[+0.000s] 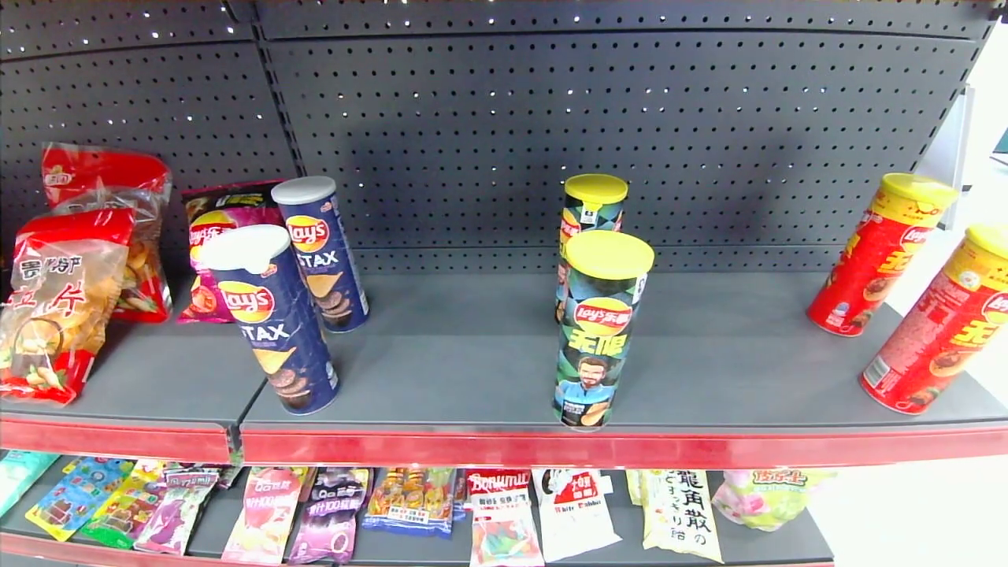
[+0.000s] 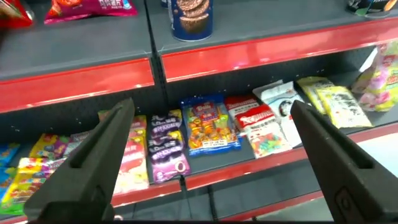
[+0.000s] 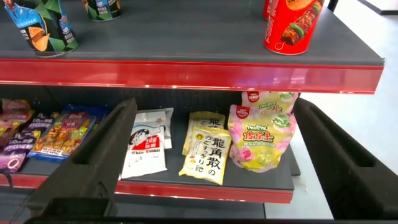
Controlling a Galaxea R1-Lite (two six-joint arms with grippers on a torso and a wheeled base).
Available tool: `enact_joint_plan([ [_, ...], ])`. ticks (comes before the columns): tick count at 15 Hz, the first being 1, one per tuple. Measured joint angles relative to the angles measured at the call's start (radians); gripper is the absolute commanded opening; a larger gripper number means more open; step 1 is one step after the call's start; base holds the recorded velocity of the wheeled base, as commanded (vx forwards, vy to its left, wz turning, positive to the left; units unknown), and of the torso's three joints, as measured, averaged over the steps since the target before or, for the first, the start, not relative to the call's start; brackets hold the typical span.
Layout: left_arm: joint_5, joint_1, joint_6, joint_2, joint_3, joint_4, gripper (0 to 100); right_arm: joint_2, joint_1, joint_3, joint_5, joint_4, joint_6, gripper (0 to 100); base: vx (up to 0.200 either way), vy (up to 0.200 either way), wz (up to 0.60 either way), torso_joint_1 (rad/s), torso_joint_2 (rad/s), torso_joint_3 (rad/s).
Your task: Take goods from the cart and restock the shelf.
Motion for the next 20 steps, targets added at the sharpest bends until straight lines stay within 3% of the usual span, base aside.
enact_joint_plan([
  [3,0.003,0.0,-0.037,0.0,0.0,0.001,100,0.0,0.0,0.0,0.001,0.0,-0.002,100,0.0,0.0,0.0,0.0,0.0,0.0],
  [6,0.003,0.0,-0.044,0.0,0.0,0.001,100,0.003,0.001,-0.022,0.006,-0.021,0.025,100,0.0,0.0,0.0,0.0,0.0,0.0],
  [9,0.003,0.0,-0.043,0.0,0.0,0.001,100,0.086,0.014,-0.191,0.061,-0.036,0.031,100,0.0,0.0,0.0,0.0,0.0,0.0],
  [13,0.003,0.0,-0.043,0.0,0.0,0.0,100,0.509,0.039,-0.519,0.09,-0.045,0.033,100,0.0,0.0,0.0,0.0,0.0,0.0],
  [15,0.003,0.0,-0.043,0.0,0.0,0.001,100,0.752,0.092,-0.652,0.1,-0.046,0.035,100,0.0,0.0,0.0,0.0,0.0,0.0],
  [17,0.003,0.0,-0.043,0.001,0.0,0.0,100,0.954,0.201,-0.736,0.111,-0.049,0.038,100,0.0,0.0,0.0,0.0,0.0,0.0],
  [20,0.003,0.0,-0.043,0.001,0.0,0.0,100,1.106,0.372,-0.737,0.123,-0.049,0.04,100,0.0,0.0,0.0,0.0,0.0,0.0],
])
